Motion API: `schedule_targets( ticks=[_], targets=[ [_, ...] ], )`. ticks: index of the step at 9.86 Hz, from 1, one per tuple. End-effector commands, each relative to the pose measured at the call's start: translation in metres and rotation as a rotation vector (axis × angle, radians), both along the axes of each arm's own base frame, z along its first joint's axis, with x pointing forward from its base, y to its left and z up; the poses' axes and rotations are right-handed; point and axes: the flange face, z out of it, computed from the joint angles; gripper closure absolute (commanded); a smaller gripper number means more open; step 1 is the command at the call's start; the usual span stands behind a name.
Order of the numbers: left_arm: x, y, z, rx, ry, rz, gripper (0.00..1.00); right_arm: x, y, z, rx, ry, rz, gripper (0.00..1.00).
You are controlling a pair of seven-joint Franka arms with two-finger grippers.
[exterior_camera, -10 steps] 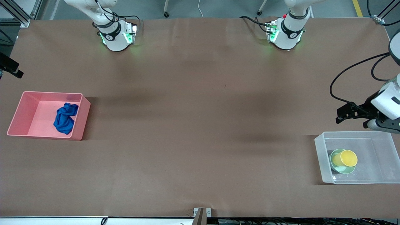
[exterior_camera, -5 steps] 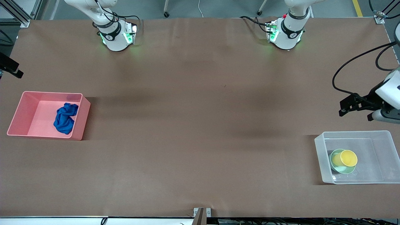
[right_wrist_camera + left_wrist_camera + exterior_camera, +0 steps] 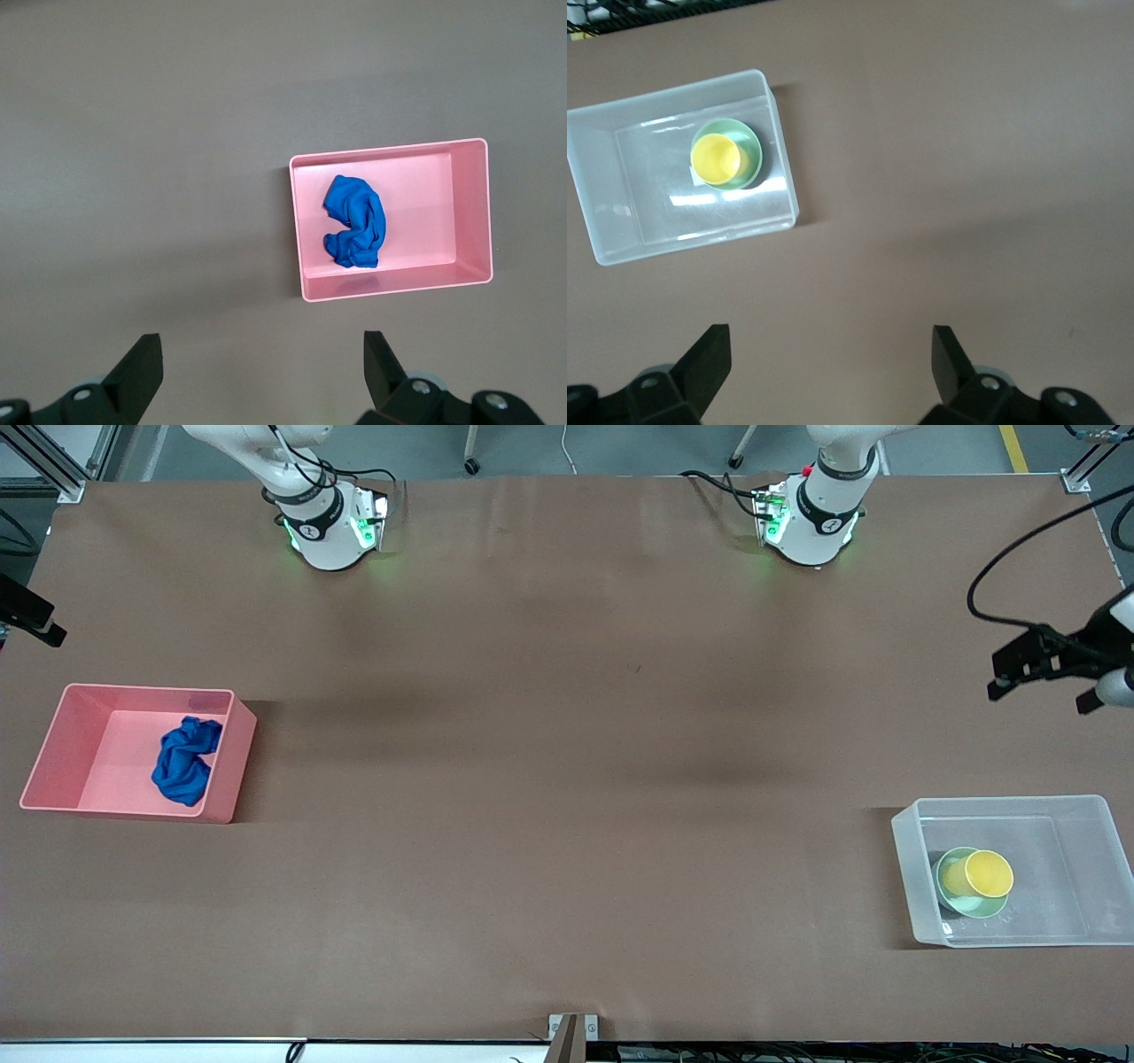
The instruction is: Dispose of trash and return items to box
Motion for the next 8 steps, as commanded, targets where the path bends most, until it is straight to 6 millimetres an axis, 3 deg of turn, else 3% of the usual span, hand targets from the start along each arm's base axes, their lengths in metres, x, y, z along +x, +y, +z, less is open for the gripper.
schedule_targets(
  ticks=[1, 5, 8],
  targets=[
    [-0.015, 0.000, 0.005, 0.023, 0.028, 0.017, 0.00, -0.007, 0.000, 0.002, 0.005, -0.009, 0.005, 0.00],
    [-0.044, 0.002, 0.018, -0.007, 0.047, 0.064, 0.00, -0.007, 0.000, 0.002, 0.005, -0.009, 0.005, 0.00],
    [-0.042, 0.008, 0.015, -0.004, 0.052, 0.078, 0.00, -0.007, 0.000, 0.002, 0.005, -0.009, 0.005, 0.00]
  ],
)
